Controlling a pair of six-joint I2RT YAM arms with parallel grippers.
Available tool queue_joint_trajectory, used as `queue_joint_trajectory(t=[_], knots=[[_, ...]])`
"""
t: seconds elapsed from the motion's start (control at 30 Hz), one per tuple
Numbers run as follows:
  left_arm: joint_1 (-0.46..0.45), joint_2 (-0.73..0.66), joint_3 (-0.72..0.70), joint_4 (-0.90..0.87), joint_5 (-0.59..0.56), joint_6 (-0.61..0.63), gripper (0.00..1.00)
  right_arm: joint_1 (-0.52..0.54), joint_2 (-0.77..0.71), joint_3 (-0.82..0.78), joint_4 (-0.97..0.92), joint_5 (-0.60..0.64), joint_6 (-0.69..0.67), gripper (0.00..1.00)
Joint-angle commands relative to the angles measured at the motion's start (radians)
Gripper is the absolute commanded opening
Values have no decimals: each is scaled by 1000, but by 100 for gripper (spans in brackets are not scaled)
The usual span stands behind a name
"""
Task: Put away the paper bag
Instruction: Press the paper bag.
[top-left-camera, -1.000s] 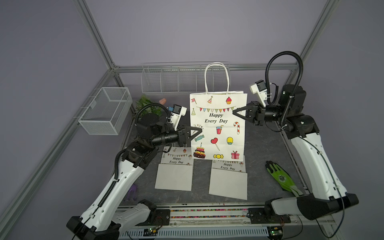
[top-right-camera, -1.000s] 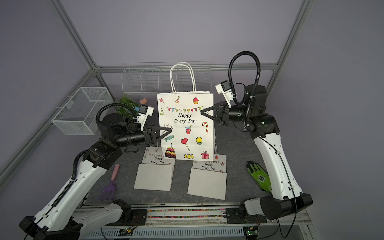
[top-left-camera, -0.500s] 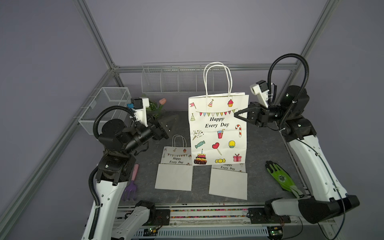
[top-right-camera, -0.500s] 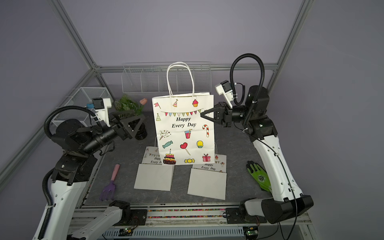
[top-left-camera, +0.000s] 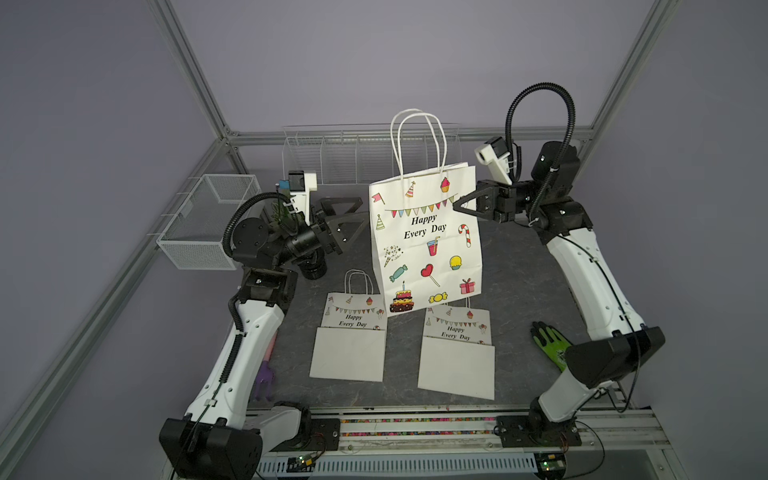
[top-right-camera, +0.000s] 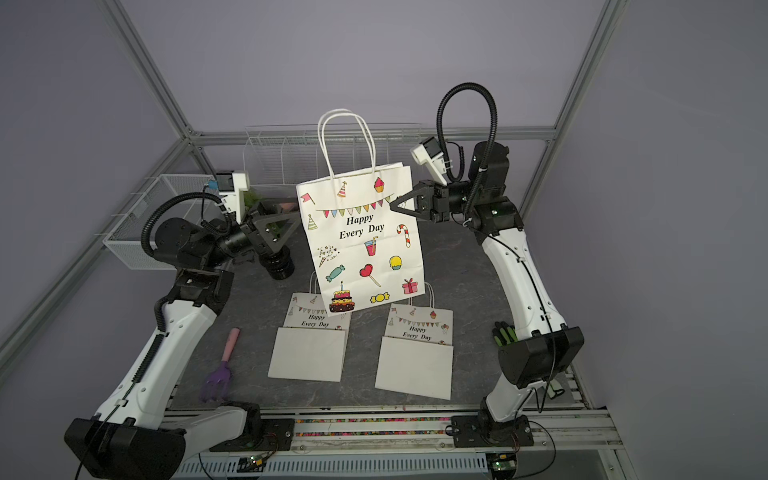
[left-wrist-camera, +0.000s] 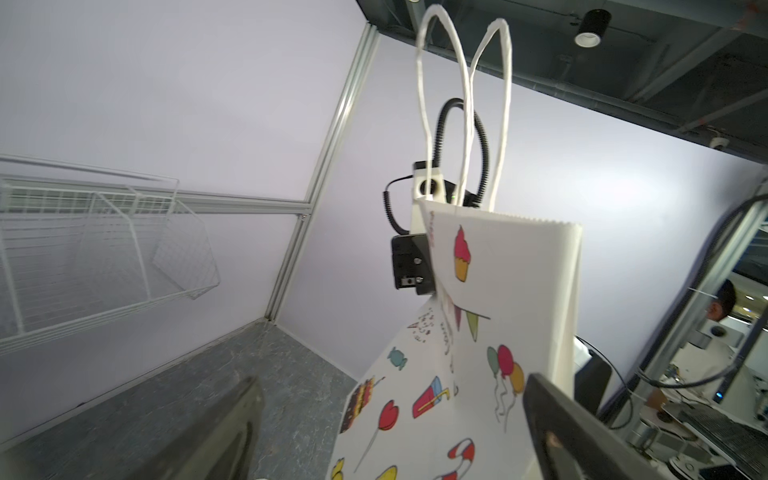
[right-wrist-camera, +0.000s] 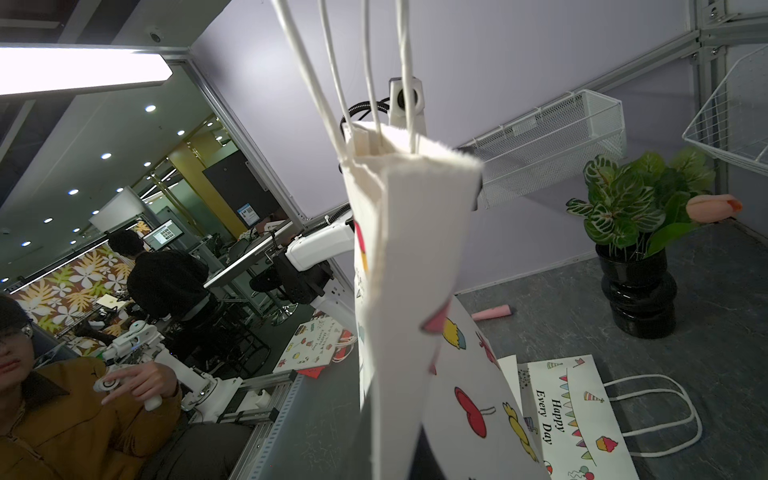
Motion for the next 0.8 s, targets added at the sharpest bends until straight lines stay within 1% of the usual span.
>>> queue_joint_trajectory(t=[0.0,0.1,0.27,0.37,0.5,0.57,0.6,0.63,0.67,0.7,0.77], knots=[[-54,-44,49,-29,137,61,98,10,8,43,-10,-24,17,7],[-113,-75,79,-242,153,232,98,11,23,61,-3,-5,41,7],[-121,-146,79,-360,130,310,98,10,29,54,-4,8,53,7],[-119,-181,108,-551,36,451,98,9,26,49,-5,5,52,7],[-117,-200,124,-704,-62,561,98,11,4,43,-5,-4,51,7],[-116,-223,117,-804,-183,634,98,10,-10,38,-4,-12,50,7],[-109,-239,96,-833,-263,665,98,10,-20,33,-2,-15,47,7],[-91,-258,66,-833,-320,677,98,10,-30,29,-2,-22,45,7],[-67,-276,34,-813,-352,668,98,10,-37,25,-4,-25,42,7],[-25,-293,0,-776,-358,644,98,10,-43,21,-5,-27,38,7],[56,-299,-62,-669,-291,575,99,12,-48,18,-7,-26,37,7]])
